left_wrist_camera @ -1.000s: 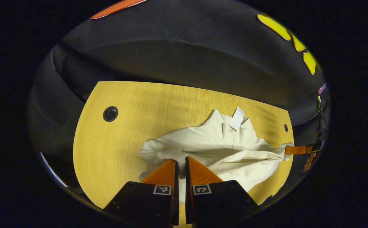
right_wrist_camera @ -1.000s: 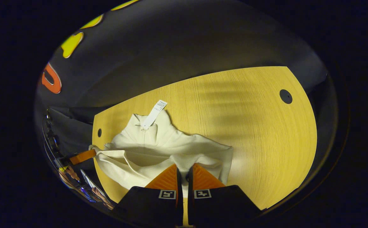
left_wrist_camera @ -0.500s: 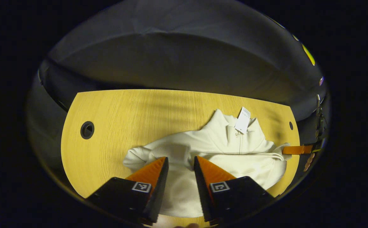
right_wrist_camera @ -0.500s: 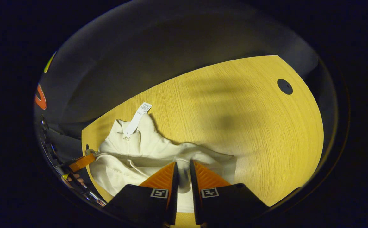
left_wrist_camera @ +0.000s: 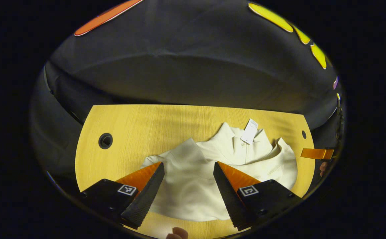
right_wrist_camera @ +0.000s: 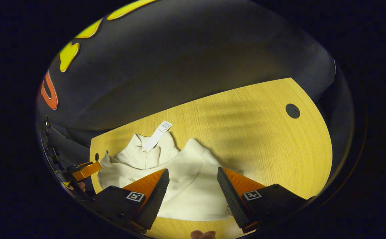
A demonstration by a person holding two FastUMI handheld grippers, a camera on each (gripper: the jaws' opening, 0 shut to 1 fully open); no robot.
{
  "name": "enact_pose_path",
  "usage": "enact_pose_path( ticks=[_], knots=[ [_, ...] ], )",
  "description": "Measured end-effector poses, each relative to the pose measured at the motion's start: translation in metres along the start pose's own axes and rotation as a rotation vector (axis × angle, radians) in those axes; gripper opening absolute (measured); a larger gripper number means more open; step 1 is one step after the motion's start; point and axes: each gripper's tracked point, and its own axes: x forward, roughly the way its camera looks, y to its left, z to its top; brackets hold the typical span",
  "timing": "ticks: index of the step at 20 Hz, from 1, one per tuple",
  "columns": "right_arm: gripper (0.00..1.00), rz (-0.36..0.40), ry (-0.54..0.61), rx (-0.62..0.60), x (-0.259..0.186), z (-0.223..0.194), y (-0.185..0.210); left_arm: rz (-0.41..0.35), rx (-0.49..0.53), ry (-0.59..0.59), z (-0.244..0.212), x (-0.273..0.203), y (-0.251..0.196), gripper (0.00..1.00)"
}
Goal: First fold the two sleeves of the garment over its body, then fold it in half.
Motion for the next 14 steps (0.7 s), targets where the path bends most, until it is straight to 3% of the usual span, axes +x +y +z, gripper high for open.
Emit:
enact_pose_path(
  ticks=[5,7,11,14],
  knots=[
    [0.9,-0.035,-0.13,-0.104,-0.07,-0.003,0.007,0.078,0.088,-0.159,0.009,-0.089,0.005,1.0],
    [0.93,-0.04,-0.188,-0.149,-0.103,-0.009,0.011,0.091,0.105,-0.236,0.007,-0.123,-0.009,0.96],
    [0.91,-0.046,-0.331,-0.223,-0.175,-0.03,0.016,0.094,0.106,-0.333,-0.024,-0.179,-0.03,0.96],
    [0.93,-0.077,-0.477,-0.289,-0.233,-0.055,0.012,0.105,0.12,-0.494,-0.047,-0.246,-0.038,0.96]
  ],
)
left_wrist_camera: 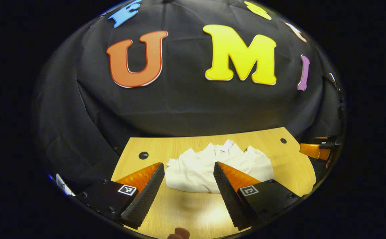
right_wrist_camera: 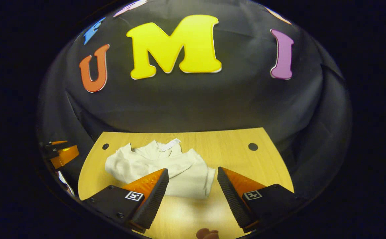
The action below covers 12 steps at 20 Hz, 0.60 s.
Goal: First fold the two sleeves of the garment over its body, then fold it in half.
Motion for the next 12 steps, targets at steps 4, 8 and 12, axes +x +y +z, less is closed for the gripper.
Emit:
enact_pose_path(
  ticks=[4,8,12],
  knots=[
    [0.93,0.017,-0.137,-0.122,-0.077,-0.021,0.022,0.042,-0.012,-0.146,-0.005,-0.062,-0.01,0.96],
    [0.94,0.057,-0.331,-0.126,-0.145,-0.016,0.032,0.092,-0.045,-0.23,-0.022,-0.114,-0.01,0.96],
    [0.95,0.104,-0.466,-0.075,-0.18,-0.007,0.035,0.116,-0.085,-0.36,-0.013,-0.152,-0.001,0.96]
  ],
)
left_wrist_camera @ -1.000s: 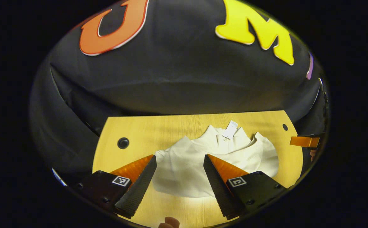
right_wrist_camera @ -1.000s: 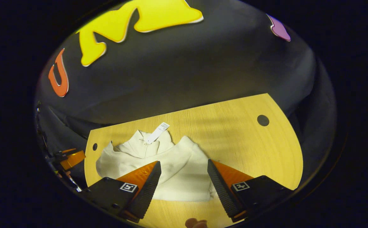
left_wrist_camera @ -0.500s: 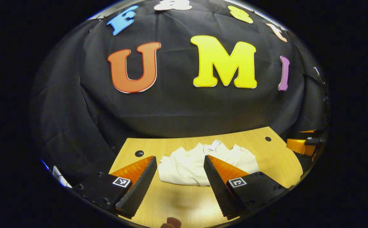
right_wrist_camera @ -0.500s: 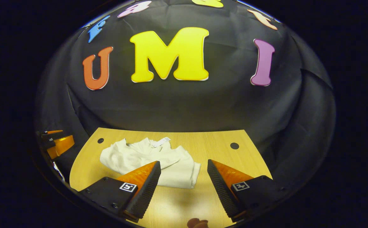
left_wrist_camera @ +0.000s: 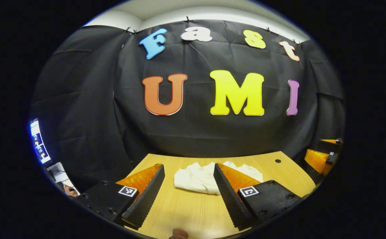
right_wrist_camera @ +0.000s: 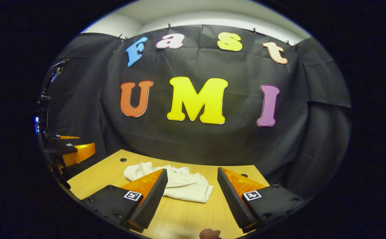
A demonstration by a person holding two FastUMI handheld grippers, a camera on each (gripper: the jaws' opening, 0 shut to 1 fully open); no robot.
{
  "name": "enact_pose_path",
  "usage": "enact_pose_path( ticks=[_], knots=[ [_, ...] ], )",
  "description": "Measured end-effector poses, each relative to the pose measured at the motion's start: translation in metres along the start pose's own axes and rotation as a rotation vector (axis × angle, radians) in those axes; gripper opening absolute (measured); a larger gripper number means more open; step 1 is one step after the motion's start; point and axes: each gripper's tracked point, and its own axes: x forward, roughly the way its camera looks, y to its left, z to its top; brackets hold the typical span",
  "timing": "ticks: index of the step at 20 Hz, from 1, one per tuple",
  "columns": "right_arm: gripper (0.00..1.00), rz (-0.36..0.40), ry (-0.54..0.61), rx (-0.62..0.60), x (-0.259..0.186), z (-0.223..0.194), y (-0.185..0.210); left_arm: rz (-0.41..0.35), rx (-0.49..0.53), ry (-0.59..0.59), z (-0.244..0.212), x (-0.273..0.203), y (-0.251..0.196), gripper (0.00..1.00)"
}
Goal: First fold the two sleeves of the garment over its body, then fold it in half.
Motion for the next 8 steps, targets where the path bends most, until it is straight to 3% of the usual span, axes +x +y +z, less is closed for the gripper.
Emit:
enact_pose_path(
  ticks=[2,8],
  knots=[
    [0.94,0.018,-0.059,0.022,-0.006,0.014,0.004,-0.012,0.012,-0.033,0.008,-0.008,-0.004,0.95],
    [0.95,0.059,-0.094,0.029,-0.002,0.025,0.02,-0.04,0.014,-0.044,0.005,-0.011,-0.015,0.95]
  ],
)
